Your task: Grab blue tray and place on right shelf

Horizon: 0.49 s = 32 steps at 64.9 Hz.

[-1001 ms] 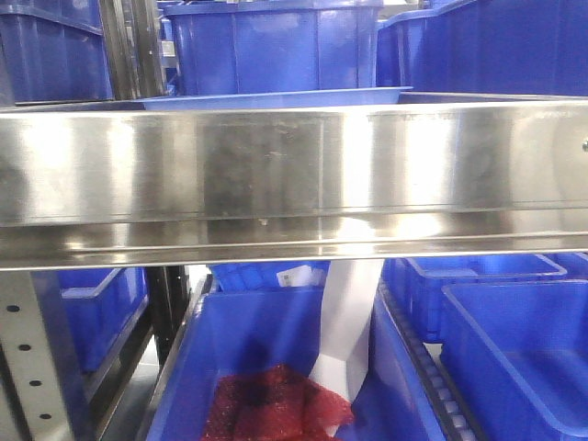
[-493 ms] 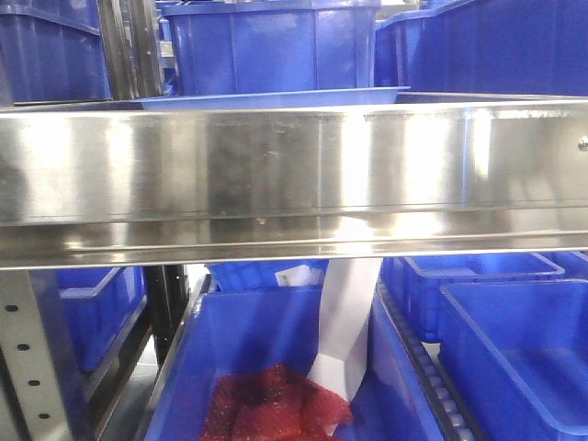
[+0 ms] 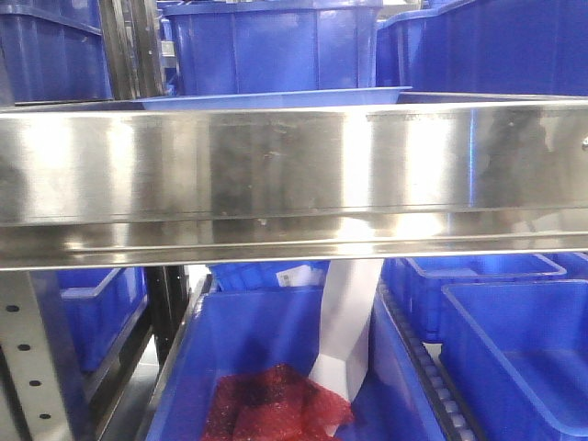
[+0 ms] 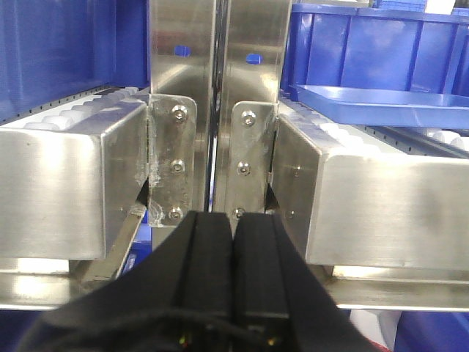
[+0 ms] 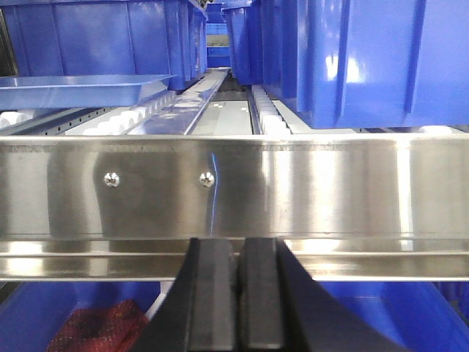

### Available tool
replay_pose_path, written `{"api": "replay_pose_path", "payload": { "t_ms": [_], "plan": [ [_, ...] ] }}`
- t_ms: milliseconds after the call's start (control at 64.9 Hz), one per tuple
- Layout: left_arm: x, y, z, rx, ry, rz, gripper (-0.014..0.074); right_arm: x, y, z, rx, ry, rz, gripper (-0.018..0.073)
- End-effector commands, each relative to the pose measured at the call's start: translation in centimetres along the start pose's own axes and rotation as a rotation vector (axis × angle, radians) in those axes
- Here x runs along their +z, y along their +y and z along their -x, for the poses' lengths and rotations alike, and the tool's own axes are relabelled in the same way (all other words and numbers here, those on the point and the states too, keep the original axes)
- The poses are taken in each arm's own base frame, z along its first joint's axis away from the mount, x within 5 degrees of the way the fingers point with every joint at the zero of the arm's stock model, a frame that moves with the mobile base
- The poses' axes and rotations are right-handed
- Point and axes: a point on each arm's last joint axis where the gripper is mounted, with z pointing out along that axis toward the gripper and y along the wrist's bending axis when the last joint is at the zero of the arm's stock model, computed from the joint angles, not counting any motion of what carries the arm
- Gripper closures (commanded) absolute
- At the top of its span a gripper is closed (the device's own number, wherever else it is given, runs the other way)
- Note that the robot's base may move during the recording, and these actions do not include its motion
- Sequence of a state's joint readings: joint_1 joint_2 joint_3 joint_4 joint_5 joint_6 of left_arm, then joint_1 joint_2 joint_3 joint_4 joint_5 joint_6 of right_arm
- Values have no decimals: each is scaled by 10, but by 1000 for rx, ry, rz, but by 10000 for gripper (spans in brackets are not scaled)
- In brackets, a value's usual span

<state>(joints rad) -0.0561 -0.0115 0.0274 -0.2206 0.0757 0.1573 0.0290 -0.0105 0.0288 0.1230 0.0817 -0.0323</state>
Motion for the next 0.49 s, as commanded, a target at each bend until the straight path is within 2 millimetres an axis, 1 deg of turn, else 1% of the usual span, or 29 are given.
{"api": "replay_pose_path", "payload": {
  "t_ms": [0,478],
  "plan": [
    [0,2,-2,-4,-62,14,645,-3,0,18,-2,-138,-4,502],
    [0,2,-2,-4,-62,14,645,-3,0,18,-2,-138,-4,502]
  ]
}}
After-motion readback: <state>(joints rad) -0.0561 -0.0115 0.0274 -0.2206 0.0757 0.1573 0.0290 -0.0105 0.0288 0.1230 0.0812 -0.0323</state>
